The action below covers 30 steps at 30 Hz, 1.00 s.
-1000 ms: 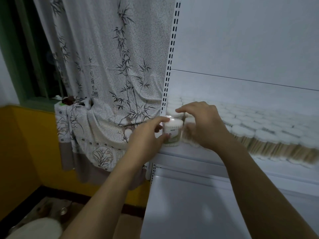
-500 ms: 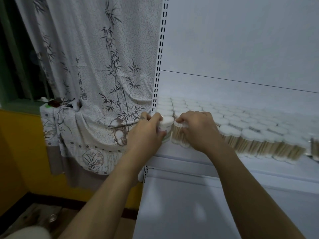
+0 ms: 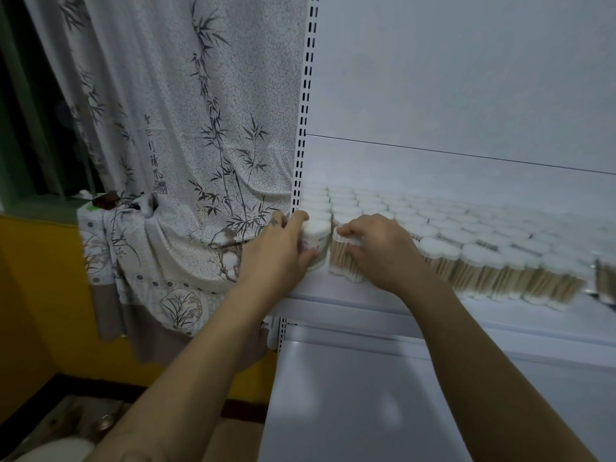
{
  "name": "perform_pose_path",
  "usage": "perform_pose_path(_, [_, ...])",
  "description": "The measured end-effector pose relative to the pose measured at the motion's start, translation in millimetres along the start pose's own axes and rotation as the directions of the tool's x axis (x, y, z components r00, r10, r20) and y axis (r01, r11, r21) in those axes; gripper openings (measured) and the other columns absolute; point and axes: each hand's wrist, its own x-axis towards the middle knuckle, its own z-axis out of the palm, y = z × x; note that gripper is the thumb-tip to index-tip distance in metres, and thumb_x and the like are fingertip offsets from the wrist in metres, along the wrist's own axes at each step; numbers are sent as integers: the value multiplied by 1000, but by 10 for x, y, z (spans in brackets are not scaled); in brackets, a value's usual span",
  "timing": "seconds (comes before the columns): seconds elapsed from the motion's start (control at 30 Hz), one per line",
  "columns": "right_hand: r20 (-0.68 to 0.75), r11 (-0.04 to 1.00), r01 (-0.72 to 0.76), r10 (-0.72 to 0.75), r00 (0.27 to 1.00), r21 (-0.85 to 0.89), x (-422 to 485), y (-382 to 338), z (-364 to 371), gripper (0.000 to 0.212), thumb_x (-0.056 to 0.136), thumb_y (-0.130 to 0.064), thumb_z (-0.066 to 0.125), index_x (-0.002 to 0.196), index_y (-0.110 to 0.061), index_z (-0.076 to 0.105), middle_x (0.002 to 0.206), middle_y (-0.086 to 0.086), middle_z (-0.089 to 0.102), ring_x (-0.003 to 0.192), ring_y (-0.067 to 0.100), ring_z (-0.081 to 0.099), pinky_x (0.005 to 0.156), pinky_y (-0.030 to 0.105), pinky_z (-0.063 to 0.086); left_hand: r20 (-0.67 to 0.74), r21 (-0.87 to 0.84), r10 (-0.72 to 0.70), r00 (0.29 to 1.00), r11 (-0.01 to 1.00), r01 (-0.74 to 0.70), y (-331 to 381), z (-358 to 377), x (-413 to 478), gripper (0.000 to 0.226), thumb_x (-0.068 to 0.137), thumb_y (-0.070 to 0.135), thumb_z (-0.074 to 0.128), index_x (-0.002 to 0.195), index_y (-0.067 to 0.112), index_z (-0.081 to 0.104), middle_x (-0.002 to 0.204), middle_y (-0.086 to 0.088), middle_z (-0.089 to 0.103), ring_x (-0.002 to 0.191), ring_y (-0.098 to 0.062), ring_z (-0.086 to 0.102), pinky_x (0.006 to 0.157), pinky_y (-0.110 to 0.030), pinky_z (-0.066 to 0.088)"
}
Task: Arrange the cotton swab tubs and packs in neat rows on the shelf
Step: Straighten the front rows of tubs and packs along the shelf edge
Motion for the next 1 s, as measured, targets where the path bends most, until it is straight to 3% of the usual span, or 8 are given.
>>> perform_pose_path(0.13, [61, 997, 20, -16, 998, -79, -21, -23, -68, 42, 95, -15, 55, 136, -23, 56, 137, -2, 56, 127, 18, 46, 100, 28, 34, -74, -62, 23, 997, 998, -27, -37, 27, -114, 52, 93, 37, 57, 138, 19, 38, 131, -8, 44, 113, -32, 51, 84, -42, 44])
perform_pose_path(0.3, [181, 993, -4, 26, 983, -121, 25, -88, -179, 49, 89, -21, 65, 138, -21, 54, 136, 6, 55, 126, 22, 47, 101, 37, 43, -319, -84, 159, 934, 977, -195, 54, 173, -332, 32, 83, 23, 63, 112, 13, 56, 112, -7, 56, 101, -28, 52, 83, -41, 43])
perform_pose_path(0.47, [274, 999, -31, 34, 961, -14, 6, -157, -302, 58, 85, 2, 49, 141, -15, 51, 145, 5, 50, 133, 21, 46, 106, 32, 41, -243, -387, 96, 965, 903, -188, 178, 286, -460, 30, 89, 23, 55, 117, 15, 54, 110, 1, 58, 99, -21, 53, 80, -40, 48])
perform_pose_path(0.67, [245, 997, -18, 35, 969, -69, 42, -169, -344, 54, 86, 3, 55, 133, -23, 60, 139, 1, 55, 126, 19, 51, 96, 26, 43, -160, -413, 43, 986, 904, -107, 343, 337, -455, 40, 92, 40, 59, 124, 20, 47, 118, 4, 58, 100, -19, 57, 78, -40, 50])
perform_pose_path(0.77, [246, 995, -28, 51, 968, -97, 53, -131, -371, 47, 87, -7, 62, 131, -26, 61, 131, 2, 59, 118, 19, 53, 94, 27, 43, -110, -435, -19, 994, 900, -31, 404, 324, -429, 50, 90, 53, 58, 125, 21, 43, 116, 4, 59, 102, -20, 59, 79, -42, 51])
perform_pose_path(0.87, [208, 988, -5, 38, 977, -155, 32, -103, -435, 32, 88, -32, 69, 120, -26, 68, 106, -4, 64, 100, 14, 54, 86, 24, 36, -101, -491, -62, 993, 871, 4, 431, 295, -416, 59, 85, 45, 68, 131, 20, 40, 118, 1, 59, 106, -22, 58, 83, -42, 51])
perform_pose_path(0.93, [184, 987, 5, 25, 983, -163, 7, -97, -449, 30, 87, -45, 68, 109, -26, 71, 95, -9, 61, 94, 11, 52, 86, 25, 36, -183, -434, -15, 983, 898, -67, 423, 298, -420, 63, 82, 37, 72, 133, 14, 42, 124, -3, 54, 113, -21, 49, 86, -41, 49])
perform_pose_path(1.0, [171, 984, 29, 2, 985, -176, -4, -82, -431, 29, 89, -50, 63, 102, -26, 72, 98, -8, 67, 98, 13, 57, 87, 28, 39, -289, -311, 76, 954, 935, -169, 397, 305, -407, 55, 81, 38, 64, 126, 9, 50, 121, -7, 54, 110, -25, 46, 84, -42, 48])
